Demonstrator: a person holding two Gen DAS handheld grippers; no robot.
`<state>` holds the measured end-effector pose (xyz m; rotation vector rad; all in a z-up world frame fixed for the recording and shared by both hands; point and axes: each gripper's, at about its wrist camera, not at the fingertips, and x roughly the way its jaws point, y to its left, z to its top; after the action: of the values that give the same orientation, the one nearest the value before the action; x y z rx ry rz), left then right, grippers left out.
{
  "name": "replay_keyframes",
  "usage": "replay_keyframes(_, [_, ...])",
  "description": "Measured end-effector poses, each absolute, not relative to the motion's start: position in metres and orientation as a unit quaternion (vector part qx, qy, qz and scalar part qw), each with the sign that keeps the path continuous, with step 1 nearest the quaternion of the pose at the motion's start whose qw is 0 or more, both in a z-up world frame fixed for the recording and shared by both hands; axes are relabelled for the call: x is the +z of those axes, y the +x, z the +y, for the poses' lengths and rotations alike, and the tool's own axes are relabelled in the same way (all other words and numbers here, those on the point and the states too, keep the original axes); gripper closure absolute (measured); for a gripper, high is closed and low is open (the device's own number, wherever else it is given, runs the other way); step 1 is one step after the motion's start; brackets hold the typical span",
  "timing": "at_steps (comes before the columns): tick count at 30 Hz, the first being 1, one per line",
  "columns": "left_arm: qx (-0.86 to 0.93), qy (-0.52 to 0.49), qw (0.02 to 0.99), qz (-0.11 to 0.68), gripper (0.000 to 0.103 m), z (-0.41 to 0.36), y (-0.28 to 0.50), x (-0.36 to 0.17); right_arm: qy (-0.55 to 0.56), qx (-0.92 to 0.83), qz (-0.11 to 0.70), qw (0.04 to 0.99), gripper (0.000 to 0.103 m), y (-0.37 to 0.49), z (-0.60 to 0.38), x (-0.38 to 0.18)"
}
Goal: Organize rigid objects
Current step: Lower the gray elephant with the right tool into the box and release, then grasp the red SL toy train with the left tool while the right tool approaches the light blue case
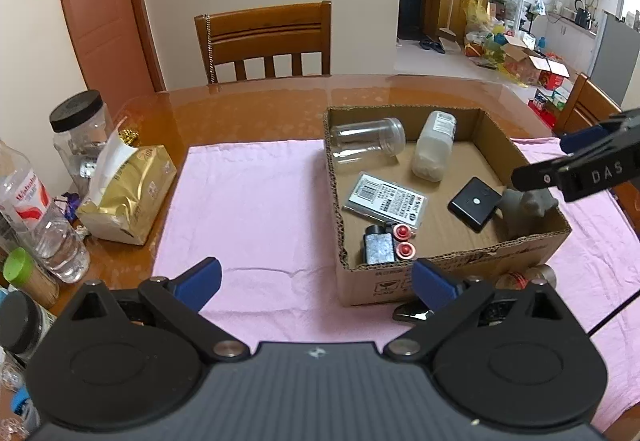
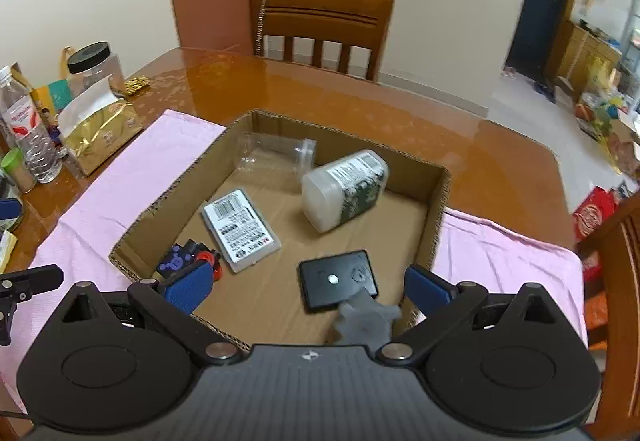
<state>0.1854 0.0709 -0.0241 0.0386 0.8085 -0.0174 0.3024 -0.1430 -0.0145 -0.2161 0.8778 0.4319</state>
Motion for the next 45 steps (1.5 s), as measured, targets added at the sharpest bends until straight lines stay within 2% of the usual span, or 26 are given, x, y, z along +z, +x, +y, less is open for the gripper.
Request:
replay_keyframes(12, [-0.035, 0.034, 0.918, 0.392, 0.002, 0.051, 0.185, -0.035, -0.114, 0.155, 0.424, 0.885, 0.000, 0.258, -0.158, -0.034])
replay_keyframes(21, [-0.024, 0.030, 0.910, 0.413, 0.002, 0.052, 0.185, -0.051, -0.090, 0.153, 0.493, 0.852, 0.000, 0.236, -0.152, -0.084])
replay_keyframes(31, [-0.015, 0.021, 0.910, 0.414, 0.002, 0.060, 0.183, -0.055, -0.057, 0.122, 0.528, 0.839, 0.000, 0.240, -0.139, -0.127])
replay_keyframes(45, [-0.052, 0.046, 0.903, 0.424, 0.002, 0.048, 0.187, -0.067, -0.068, 0.105, 0.521, 0.844, 0.000, 0.227, -0.157, -0.135])
